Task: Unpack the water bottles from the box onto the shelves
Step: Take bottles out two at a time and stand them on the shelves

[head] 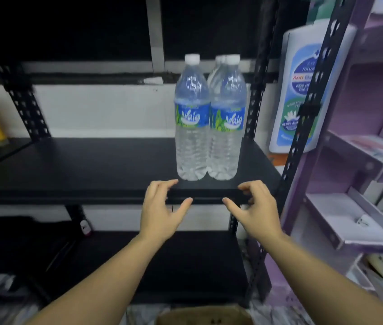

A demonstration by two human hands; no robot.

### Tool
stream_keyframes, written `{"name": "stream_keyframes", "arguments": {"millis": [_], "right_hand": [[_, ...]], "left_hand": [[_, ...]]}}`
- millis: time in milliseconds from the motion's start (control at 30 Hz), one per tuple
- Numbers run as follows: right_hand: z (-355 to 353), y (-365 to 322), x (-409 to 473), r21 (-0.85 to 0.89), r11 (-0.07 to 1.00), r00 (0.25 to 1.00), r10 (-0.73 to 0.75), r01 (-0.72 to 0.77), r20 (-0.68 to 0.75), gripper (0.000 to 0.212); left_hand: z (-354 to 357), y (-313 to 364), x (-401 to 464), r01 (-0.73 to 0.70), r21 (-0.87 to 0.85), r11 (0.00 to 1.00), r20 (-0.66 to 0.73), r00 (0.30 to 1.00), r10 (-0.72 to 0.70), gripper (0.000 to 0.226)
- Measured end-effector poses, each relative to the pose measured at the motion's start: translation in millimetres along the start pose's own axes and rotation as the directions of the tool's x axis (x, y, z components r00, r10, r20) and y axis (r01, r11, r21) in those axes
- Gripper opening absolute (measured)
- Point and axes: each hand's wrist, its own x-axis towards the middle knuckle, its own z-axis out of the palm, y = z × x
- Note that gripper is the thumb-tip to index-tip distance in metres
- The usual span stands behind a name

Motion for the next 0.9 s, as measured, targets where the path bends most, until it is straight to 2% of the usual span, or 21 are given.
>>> {"name": "stream_keyframes", "arguments": {"millis": [100,233,333,467,533,600,700,800,900], "right_hand": [[16,15,-48,-0.01,0.998,0.985,0.07,-0.069,0.155,0.035],[39,46,-118,-0.057,0.967,0.901,0.251,-0.247,0.353,0.042],[55,77,-177,-0.09,0.927,0.812,0.362,-0.363,0.459,0.047],[71,117,-260,-0.164,0.849,0.663,0.501,-0.503,0.556,0.053],[78,133,-296,-0.23,0.801,0.587,0.57,-0.552,0.574,0.058],[89,152,-333,-0.352,0.748,0.485,0.644,-0.563,0.592,0.067],[109,182,-387,-0.517,0.65,0.326,0.744,-0.558,0.583,0.091],[126,204,-425,-0.604,0.581,0.262,0.803,-0.545,0.536,0.085],[137,213,-448,-0.61,0.557,0.248,0.818,-0.563,0.519,0.089]], "left_hand": [[15,-23,-49,0.082,0.006,0.997,0.118,0.99,-0.082,0.051],[38,-65,-115,0.237,0.062,0.97,0.291,0.925,-0.244,0.053],[57,-101,-168,0.349,0.107,0.931,0.4,0.842,-0.362,0.053],[85,-160,-250,0.525,0.195,0.828,0.499,0.674,-0.545,0.05],[102,-190,-291,0.572,0.251,0.781,0.513,0.605,-0.609,0.051],[116,-210,-324,0.556,0.34,0.759,0.543,0.543,-0.641,0.051],[135,-238,-369,0.539,0.51,0.67,0.572,0.369,-0.732,0.072],[148,-266,-410,0.512,0.601,0.614,0.565,0.271,-0.78,0.087],[154,-268,-427,0.538,0.6,0.592,0.566,0.237,-0.79,0.096]]}}
